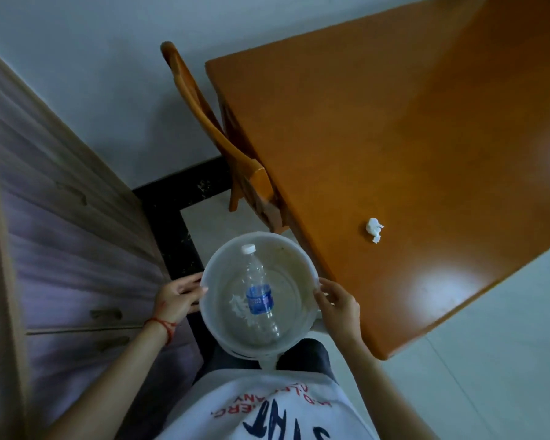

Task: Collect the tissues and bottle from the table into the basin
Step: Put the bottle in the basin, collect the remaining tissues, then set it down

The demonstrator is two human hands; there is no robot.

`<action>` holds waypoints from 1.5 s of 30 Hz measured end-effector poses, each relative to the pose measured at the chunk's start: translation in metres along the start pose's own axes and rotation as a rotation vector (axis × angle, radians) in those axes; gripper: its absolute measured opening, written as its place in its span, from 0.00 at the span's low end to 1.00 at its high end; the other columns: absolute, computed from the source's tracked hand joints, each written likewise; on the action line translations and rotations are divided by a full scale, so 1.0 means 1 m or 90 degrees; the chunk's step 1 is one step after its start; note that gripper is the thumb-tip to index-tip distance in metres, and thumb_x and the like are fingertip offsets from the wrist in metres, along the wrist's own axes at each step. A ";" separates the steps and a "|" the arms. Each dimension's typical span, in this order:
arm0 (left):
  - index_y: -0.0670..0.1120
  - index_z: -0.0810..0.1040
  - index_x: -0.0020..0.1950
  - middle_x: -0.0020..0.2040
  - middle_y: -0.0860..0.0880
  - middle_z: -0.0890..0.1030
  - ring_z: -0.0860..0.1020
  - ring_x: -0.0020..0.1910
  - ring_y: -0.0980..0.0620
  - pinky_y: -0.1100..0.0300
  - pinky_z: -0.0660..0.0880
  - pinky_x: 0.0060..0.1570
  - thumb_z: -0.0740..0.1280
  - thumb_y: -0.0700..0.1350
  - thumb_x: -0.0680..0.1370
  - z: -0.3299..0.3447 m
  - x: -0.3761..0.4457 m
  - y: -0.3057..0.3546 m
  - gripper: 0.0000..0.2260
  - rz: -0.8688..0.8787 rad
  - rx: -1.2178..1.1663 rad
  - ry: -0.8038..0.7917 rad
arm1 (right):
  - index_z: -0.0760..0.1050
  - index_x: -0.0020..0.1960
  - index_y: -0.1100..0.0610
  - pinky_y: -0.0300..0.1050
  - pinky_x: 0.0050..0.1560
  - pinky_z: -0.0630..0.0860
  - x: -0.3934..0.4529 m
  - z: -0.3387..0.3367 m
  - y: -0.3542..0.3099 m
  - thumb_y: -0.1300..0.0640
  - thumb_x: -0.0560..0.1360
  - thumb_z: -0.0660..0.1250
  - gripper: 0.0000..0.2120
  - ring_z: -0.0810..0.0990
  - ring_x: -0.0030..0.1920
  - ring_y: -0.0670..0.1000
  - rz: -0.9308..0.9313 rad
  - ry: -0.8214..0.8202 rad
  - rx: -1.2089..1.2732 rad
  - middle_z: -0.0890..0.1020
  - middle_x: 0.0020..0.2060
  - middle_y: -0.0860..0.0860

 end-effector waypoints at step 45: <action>0.39 0.73 0.63 0.41 0.48 0.80 0.78 0.39 0.53 0.70 0.76 0.26 0.65 0.34 0.74 0.016 0.003 0.005 0.17 0.030 -0.019 0.010 | 0.78 0.54 0.59 0.48 0.56 0.77 0.031 -0.002 -0.077 0.64 0.72 0.67 0.11 0.77 0.51 0.49 -0.253 0.044 -0.080 0.81 0.51 0.55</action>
Point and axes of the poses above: each hand's wrist, its own x-axis towards the middle knuckle, its own z-axis out of the palm, y = z × x, the point moved 10 cm from there along x, towards the middle knuckle
